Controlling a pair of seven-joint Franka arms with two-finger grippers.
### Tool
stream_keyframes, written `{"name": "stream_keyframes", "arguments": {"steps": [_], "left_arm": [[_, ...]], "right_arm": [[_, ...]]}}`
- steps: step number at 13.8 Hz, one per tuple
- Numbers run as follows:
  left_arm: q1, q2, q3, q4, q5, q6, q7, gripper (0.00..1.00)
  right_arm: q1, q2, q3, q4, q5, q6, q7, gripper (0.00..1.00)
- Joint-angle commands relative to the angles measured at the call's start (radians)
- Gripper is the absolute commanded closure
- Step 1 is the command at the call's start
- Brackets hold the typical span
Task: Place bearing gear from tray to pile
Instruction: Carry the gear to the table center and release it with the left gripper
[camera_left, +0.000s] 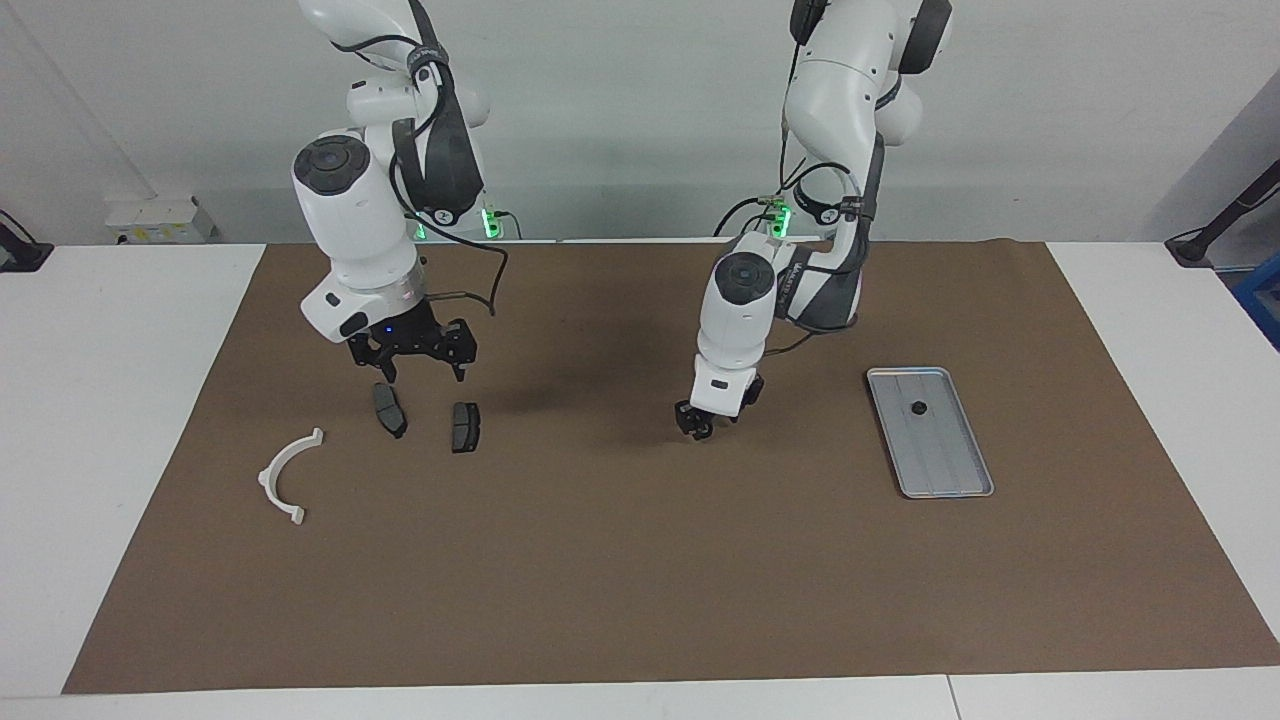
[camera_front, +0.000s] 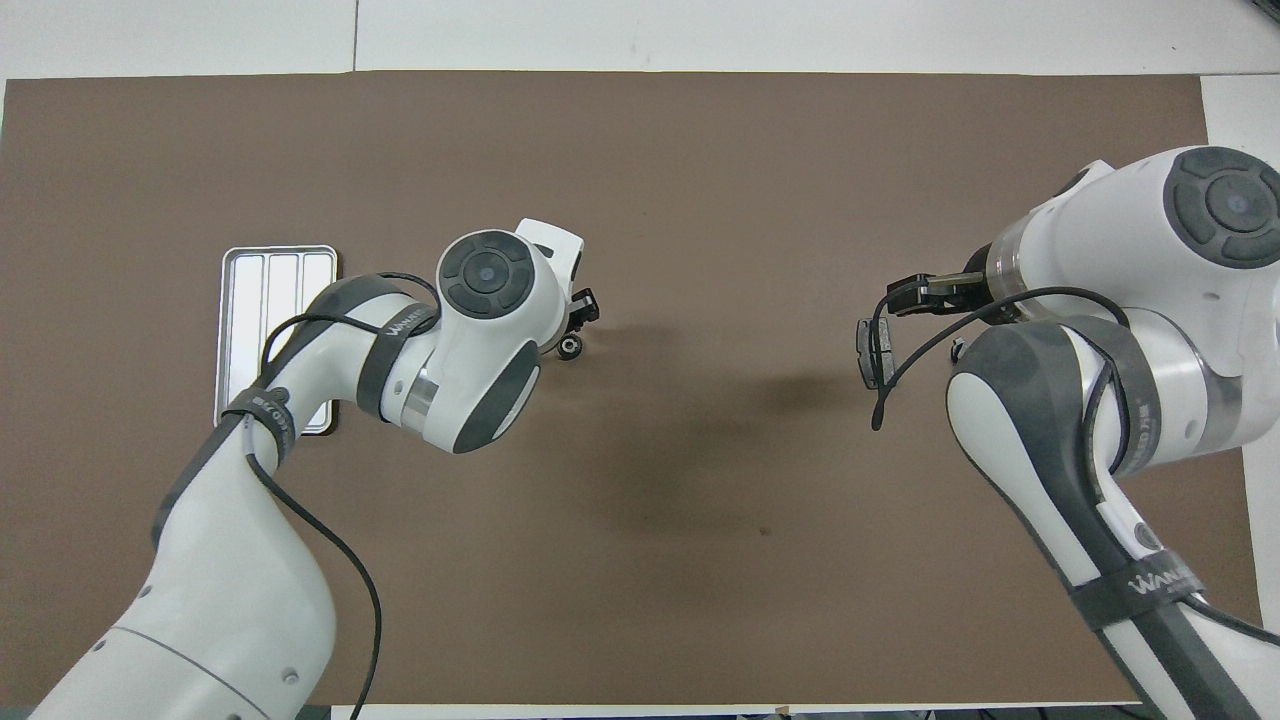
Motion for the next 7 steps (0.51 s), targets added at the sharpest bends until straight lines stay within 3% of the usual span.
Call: {"name": "stream_keyframes", "arguments": {"steps": [1, 4, 7], "left_arm": [[0.133, -0.227, -0.004, -0.219, 0.010, -0.020, 0.269, 0.00], [0.317, -0.248, -0.004, -0.266, 0.010, -0.006, 0.593, 0.00], [0.448, -0.232, -0.004, -0.261, 0.010, 0.035, 0.764, 0.23]], "right_arm": [[0.031, 0.003, 0.001, 0.006, 0.024, 0.013, 0.023, 0.00], [0.146, 0.054, 0.001, 0.078, 0.023, -0.005, 0.234, 0.00], [0.265, 0.138, 0.001, 0.173, 0.023, -0.005, 0.459, 0.00]]}}
